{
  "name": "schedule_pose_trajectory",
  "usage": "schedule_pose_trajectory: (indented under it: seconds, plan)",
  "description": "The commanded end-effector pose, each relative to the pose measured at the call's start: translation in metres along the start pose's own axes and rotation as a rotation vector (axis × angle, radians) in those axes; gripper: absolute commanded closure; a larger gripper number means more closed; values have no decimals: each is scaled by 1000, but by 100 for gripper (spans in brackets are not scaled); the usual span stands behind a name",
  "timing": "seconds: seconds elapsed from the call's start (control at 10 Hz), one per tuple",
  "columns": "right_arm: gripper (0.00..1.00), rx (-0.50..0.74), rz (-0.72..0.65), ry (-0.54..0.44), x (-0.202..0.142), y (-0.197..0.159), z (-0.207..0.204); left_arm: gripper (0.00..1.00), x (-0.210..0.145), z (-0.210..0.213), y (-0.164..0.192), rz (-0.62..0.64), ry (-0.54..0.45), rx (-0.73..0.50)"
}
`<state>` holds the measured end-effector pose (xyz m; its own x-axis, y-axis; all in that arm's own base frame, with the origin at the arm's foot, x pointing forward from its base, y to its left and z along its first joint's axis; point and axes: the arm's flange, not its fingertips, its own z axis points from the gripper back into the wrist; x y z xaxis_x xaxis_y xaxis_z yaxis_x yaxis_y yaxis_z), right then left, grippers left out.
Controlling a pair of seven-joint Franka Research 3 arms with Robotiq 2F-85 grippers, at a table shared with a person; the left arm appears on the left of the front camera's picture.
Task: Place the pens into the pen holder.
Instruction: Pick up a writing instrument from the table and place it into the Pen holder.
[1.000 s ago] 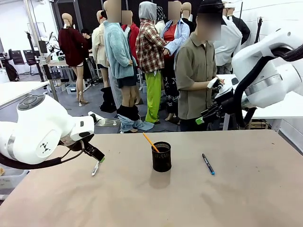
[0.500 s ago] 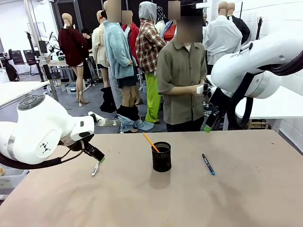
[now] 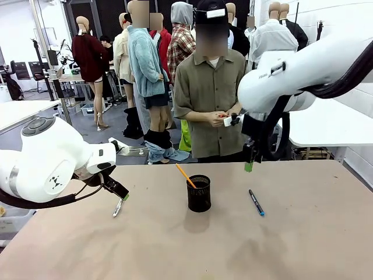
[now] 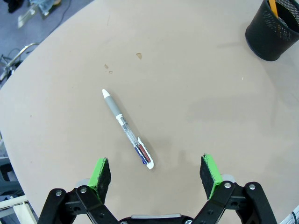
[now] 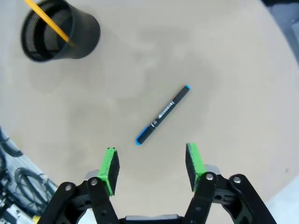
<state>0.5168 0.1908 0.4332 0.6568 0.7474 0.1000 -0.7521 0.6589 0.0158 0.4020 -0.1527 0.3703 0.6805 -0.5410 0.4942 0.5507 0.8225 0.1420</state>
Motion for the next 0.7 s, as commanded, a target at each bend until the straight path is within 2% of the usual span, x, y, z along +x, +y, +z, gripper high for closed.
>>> schedule_pose_trajectory:
  seconds: [0.0,0.3,0.6]
  plan:
    - [28,-23,-76,57,13,0,-29,0,0,1,2,5,-2,0]
    - [28,-88,-236,80,17,3,-68,0,0,1,2,5,-2,0]
    - [28,-73,-294,82,17,4,-96,0,0,1,2,5,-2,0]
